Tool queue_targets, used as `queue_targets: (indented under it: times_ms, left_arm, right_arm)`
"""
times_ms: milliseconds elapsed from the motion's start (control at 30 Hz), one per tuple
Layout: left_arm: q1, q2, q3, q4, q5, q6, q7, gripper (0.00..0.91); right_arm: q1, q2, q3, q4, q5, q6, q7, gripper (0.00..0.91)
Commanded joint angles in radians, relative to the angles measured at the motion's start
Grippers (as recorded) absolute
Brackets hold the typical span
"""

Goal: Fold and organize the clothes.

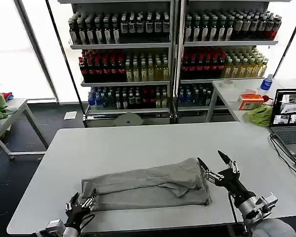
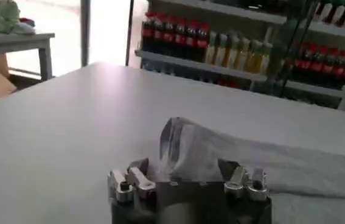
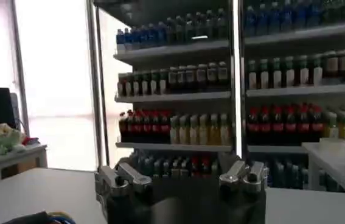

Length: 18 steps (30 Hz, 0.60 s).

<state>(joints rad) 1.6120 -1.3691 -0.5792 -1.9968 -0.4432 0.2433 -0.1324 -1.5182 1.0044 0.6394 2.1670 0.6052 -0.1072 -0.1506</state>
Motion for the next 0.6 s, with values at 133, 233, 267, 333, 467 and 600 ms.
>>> queue_targets:
  times_ms: [133,233,267,333,467,600]
  left_arm:
    - [-0.003,-0.013,0.015,0.030,-0.008,-0.025,0.016,0.000]
    - [-0.003,-0.020,0.022,0.026,-0.003,-0.024,0.015,0.000]
    - [-0.004,-0.023,0.022,0.025,-0.003,-0.024,0.015,0.000]
    - [-0.008,-0.029,0.022,0.025,-0.002,-0.024,0.014,0.000]
    - [-0.011,-0.027,0.020,0.028,0.001,-0.024,0.013,0.000]
    - [-0.012,-0.016,0.003,0.020,-0.004,-0.024,0.018,0.000]
  right_arm:
    - [-0.012,0.003,0.010,0.037,0.016,0.006,0.001,0.907]
    - [-0.013,0.007,0.006,0.037,0.016,0.007,0.005,0.907]
    - [-0.012,0.009,0.004,0.036,0.015,0.008,0.005,0.907]
    - [-0.011,0.014,0.001,0.036,0.016,0.008,0.006,0.907]
    - [0.003,0.023,-0.008,0.034,0.016,0.010,0.007,0.907]
    - [0.026,0.016,-0.016,0.026,0.023,0.009,0.012,0.907]
